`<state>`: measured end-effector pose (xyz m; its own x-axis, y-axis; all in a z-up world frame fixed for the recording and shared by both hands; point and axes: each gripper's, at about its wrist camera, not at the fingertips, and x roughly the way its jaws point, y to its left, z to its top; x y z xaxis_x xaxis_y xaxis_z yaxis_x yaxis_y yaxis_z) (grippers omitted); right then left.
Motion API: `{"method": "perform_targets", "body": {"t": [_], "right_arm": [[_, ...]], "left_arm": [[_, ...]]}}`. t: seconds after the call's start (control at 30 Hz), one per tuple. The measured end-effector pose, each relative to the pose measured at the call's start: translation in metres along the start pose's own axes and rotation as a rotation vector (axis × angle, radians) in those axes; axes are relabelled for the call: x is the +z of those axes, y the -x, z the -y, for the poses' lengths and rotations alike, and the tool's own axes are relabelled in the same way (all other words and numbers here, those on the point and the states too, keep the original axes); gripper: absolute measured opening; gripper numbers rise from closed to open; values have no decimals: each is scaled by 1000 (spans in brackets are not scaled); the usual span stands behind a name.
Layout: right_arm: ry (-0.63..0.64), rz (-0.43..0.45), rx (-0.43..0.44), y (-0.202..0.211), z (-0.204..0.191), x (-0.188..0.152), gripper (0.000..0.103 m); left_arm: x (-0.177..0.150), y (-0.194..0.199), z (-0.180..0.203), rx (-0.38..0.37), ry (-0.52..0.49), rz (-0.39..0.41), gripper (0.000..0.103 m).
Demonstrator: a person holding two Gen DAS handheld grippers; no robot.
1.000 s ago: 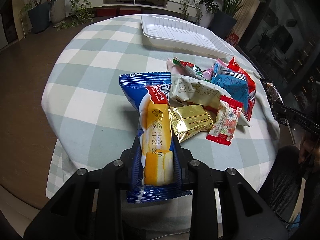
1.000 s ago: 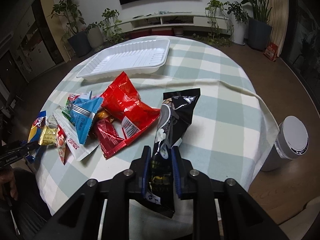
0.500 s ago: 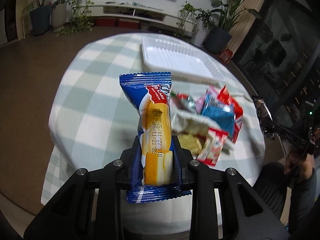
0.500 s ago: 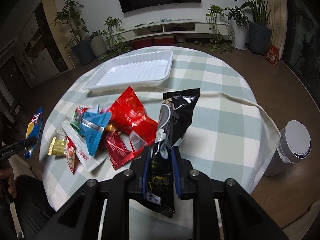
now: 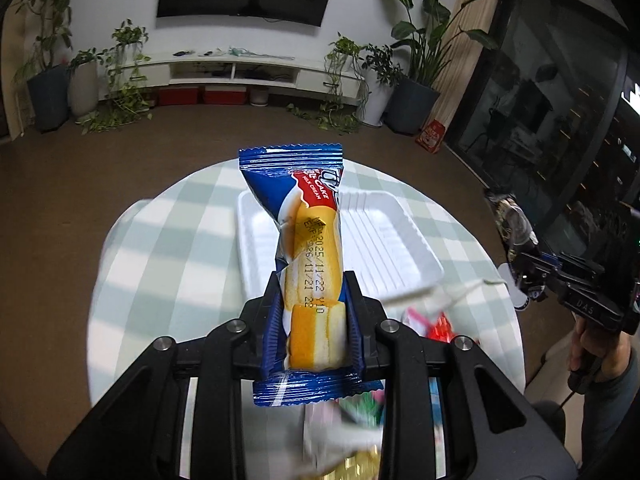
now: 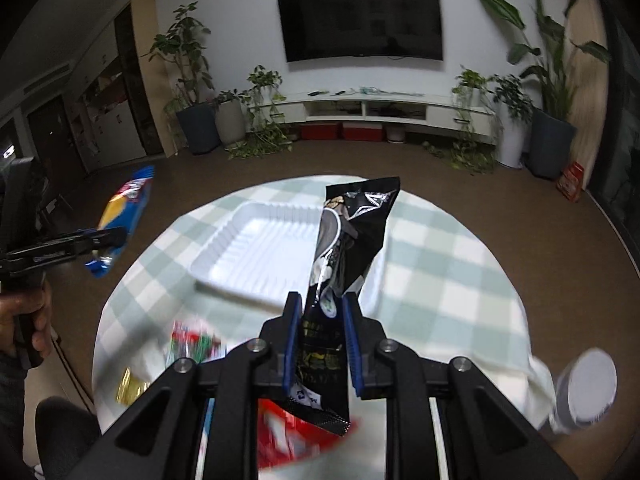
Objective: Organize snacks
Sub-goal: 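Carry both packets to the white tray and open both grippers to release them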
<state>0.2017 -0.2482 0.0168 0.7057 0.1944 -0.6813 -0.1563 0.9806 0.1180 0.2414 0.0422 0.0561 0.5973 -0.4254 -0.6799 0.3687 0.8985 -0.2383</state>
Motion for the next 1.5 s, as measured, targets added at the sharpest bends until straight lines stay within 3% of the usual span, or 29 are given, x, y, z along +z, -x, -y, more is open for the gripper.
{"method": "perform_targets", "body": {"t": [0.13,0.27,0.7,0.93,1.5], "right_arm": [[13,-33,20,-44,4,24,22],[5,-83,40,-86,12,31,22],[52,-220,4,-159,22,24,23],[40,-276,-15,-171,31,9,23],[61,-299,-22,-162,36,-9,25]], "left_arm": [[30,-52,-2,22,-26,-57,26],[39,-99,-5,30,-40,-110,26],[11,-204,-26,98,-69,-241,26],[-1,-225,-24,110,-80,-308,26],[-8,-229,-12,120,-109,-305,27]]}}
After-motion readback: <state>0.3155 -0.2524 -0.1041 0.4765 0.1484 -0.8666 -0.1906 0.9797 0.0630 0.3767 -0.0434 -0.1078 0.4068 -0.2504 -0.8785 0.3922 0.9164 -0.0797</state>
